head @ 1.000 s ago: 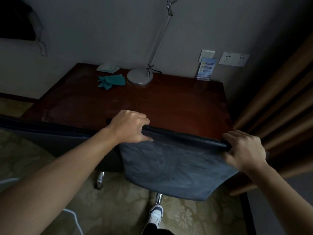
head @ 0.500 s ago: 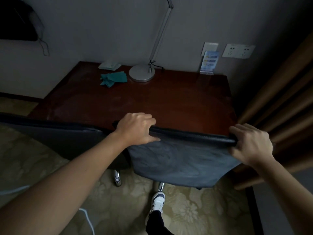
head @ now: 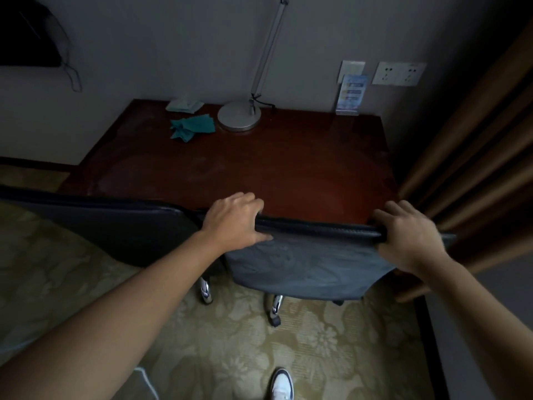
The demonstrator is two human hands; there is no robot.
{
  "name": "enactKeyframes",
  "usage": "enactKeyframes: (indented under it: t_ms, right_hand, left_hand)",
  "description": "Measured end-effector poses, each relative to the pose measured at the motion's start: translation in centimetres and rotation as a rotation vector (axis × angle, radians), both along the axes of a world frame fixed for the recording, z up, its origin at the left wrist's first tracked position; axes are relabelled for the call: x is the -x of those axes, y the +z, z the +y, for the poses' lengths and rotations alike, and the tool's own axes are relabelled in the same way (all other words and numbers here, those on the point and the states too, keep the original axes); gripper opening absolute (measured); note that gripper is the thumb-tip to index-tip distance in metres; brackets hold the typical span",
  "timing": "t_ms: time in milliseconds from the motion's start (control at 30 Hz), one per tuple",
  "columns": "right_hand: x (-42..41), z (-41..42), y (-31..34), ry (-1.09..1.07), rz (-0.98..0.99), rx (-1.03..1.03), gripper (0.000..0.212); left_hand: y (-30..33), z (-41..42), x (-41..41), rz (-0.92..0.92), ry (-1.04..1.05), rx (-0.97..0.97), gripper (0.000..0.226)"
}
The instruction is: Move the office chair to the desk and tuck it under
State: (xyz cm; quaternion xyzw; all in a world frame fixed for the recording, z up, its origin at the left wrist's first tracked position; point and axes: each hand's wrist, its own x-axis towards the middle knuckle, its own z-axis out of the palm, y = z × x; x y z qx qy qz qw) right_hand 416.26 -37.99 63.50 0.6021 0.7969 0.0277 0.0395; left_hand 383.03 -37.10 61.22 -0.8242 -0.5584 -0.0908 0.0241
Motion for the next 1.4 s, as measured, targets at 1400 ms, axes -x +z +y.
enactKeyframes:
  t_ms: [1400]
  right_hand:
    - [42.8,-1.5,0.9,-0.074,0.185,0.256,0.048]
  left_hand:
    - [2.8,-2.9,31.3,-0.099,0.370,0.224,0.058]
